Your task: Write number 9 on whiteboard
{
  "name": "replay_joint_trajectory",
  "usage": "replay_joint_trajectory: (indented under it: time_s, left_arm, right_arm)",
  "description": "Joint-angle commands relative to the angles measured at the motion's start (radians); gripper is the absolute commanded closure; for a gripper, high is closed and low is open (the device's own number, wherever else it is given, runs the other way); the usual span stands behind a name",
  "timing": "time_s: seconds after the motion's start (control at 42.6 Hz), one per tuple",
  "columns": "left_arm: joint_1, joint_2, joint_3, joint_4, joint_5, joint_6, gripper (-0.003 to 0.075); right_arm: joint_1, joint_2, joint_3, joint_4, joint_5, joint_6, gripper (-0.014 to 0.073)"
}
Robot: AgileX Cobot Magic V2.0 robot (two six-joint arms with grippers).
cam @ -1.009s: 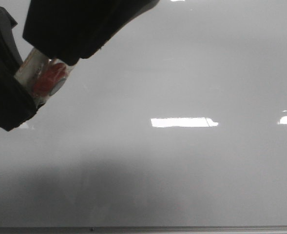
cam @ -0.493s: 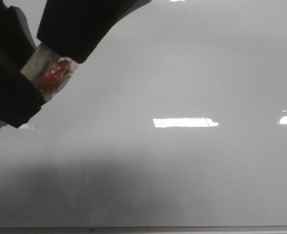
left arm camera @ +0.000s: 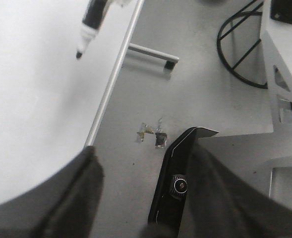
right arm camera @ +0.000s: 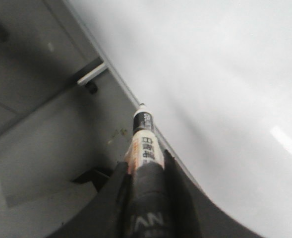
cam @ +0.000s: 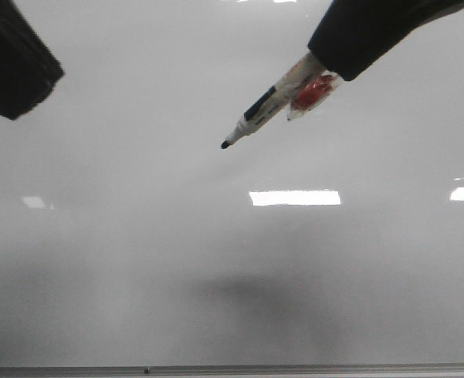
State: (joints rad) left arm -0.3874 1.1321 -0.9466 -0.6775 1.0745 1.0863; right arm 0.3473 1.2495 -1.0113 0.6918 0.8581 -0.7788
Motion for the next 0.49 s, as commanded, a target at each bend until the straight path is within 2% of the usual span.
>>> replay_joint_trajectory:
  time_s: [0.0,0.023,0.188,0.375,0.469]
  left_arm:
    - [0.052,-0.054,-0.027,0.001,0.002,-0.065,0.0694]
    - [0.069,-0.069,-0.022,0.009,-0.001,-0.077,0.0736]
    - [0.187,-0.198,0.036,0.029,-0.094,-0.170,0.0739]
    - [0.323,-0.464,0.210,0.023,-0.377,-0.357,0.0739]
    - [0.359,-0.600,0.304,0.012,-0.471,-0.368,0.0739]
  right_arm:
    - [-0.022,-0.032,0.011,0.093,-0.125,-0.014,0.0664]
    - [-0.021,-0.032,0.014,0.095,-0.154,-0.014,0.0664]
    - [-0.016,-0.032,0.015,0.107,-0.251,-0.014,0.0664]
    - [-0.016,0.013,-0.005,0.115,-0.325,-0.014,0.0664]
    - [-0.016,0.057,-0.034,0.117,-0.343,-0.015,0.0664]
